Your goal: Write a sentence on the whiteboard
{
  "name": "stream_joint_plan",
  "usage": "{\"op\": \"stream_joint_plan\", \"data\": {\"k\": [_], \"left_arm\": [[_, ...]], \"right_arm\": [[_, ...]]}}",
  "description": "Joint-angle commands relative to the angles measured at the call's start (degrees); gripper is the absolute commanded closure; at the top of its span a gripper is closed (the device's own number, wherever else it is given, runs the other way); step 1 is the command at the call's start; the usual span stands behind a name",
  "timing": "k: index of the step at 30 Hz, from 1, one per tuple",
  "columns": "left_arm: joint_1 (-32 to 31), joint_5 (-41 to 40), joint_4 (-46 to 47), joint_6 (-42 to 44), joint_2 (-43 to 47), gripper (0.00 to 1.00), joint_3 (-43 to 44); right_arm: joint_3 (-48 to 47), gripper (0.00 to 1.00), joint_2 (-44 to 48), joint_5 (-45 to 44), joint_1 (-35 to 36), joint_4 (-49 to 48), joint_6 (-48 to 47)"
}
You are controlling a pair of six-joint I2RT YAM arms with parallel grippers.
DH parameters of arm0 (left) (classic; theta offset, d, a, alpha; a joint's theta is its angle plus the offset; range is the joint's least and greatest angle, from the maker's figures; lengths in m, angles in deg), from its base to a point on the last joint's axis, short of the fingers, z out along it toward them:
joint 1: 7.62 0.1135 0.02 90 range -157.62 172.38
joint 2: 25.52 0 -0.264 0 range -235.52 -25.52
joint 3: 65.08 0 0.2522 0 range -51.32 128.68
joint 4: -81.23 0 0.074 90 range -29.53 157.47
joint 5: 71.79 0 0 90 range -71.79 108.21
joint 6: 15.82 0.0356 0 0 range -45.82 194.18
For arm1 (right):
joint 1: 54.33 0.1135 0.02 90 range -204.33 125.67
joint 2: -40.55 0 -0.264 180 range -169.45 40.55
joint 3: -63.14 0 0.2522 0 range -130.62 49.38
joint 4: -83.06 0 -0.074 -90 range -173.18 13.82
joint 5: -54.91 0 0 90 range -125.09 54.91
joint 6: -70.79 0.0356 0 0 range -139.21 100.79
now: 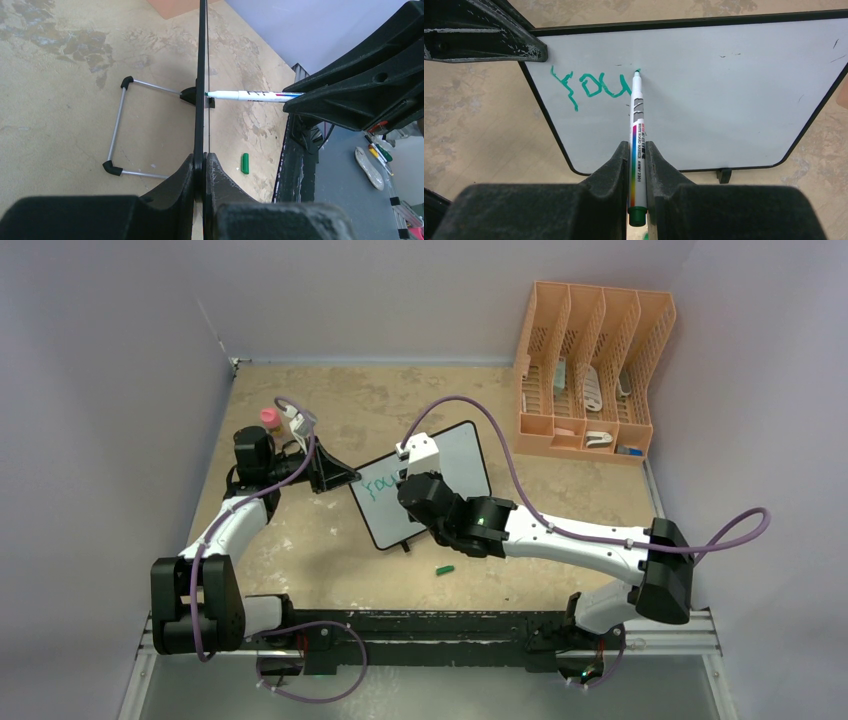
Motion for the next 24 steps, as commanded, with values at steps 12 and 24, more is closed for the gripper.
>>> {"op": "stream_joint_plan", "data": {"k": [12,24], "left_arm": [[-0.4,1.9,-0.7,1.9,0.3,1.00,1.4],[-0.5,1.9,-0.8,1.9,0.2,1.00,1.5]], "right_arm": [[-1.6,1.00,1.8,-0.3,0.0,1.0,0.5],[0.0,1.00,4.4,-0.4,0.0,0.7,0.5]]}}
